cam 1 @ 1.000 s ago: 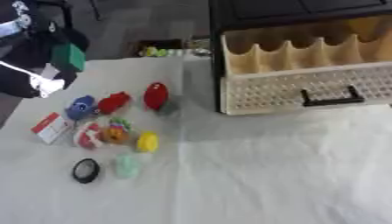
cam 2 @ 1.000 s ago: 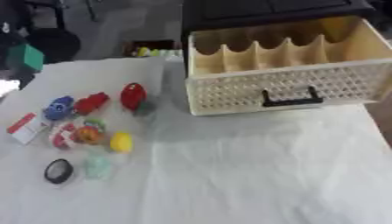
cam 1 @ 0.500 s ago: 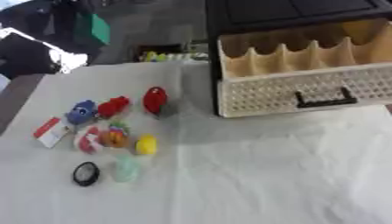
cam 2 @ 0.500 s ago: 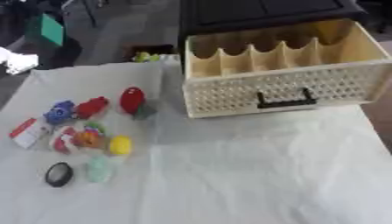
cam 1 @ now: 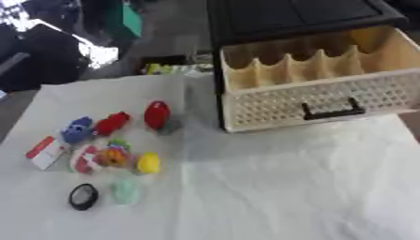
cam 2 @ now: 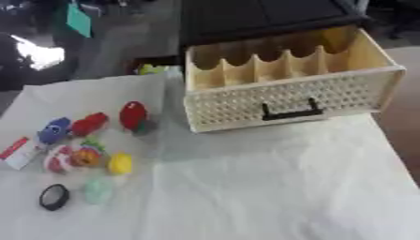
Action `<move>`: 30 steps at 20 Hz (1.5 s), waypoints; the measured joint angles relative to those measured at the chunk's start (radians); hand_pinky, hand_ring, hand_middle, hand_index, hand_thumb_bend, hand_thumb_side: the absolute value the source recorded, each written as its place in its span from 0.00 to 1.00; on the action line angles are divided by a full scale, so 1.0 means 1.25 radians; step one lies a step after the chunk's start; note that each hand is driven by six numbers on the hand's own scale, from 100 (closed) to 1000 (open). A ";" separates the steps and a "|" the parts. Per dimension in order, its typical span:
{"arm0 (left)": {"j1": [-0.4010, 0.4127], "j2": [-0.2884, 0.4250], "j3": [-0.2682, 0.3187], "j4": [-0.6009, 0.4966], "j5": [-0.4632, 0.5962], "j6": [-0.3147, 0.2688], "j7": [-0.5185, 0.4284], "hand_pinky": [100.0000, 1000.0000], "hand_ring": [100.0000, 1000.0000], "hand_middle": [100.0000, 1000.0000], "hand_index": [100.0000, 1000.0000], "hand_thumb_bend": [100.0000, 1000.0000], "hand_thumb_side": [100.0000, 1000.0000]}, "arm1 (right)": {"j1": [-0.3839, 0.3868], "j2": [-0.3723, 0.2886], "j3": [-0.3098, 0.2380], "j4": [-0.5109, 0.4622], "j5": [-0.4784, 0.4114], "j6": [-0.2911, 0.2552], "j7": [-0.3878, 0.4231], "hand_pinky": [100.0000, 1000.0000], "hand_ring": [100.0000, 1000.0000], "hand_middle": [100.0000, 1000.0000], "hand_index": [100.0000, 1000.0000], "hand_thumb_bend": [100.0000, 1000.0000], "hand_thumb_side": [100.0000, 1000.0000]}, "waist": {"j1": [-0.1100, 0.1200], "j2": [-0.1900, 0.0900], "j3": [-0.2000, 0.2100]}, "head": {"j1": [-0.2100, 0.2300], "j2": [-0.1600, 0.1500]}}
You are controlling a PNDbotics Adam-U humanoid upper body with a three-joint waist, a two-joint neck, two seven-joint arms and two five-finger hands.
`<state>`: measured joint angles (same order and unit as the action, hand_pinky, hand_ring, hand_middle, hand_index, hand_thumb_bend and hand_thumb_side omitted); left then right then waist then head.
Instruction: Pick up objects from table and place into drawer.
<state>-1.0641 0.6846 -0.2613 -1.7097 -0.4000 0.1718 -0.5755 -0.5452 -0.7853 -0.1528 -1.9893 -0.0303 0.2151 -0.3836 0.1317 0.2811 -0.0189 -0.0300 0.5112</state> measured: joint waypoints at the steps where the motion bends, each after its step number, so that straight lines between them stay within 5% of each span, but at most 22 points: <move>1: -0.005 -0.009 -0.002 0.002 0.001 0.000 0.000 0.20 0.37 0.34 0.46 0.00 0.24 | 0.000 0.001 0.000 0.000 -0.001 0.000 0.000 0.31 0.30 0.28 0.69 0.33 1.00 | 0.001 -0.001 0.000 | -0.001 -0.003; 18: -0.065 -0.133 -0.040 0.062 0.012 0.011 0.004 0.20 0.37 0.34 0.46 0.00 0.28 | -0.004 0.019 0.000 0.000 -0.007 0.007 -0.001 0.30 0.29 0.28 0.69 0.33 1.00 | 0.009 -0.003 -0.012 | -0.003 -0.003; 30: -0.093 -0.178 -0.055 0.145 -0.017 0.000 0.045 0.20 0.37 0.34 0.47 0.00 0.30 | -0.014 0.027 0.000 0.000 -0.012 0.009 0.001 0.30 0.29 0.28 0.69 0.32 1.00 | 0.032 0.006 -0.037 | -0.001 -0.002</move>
<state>-1.1798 0.4621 -0.3306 -1.5287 -0.4207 0.1713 -0.5191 -0.5622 -0.7511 -0.1530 -1.9893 -0.0455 0.2264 -0.3826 0.1721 0.2883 -0.0646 -0.0315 0.5082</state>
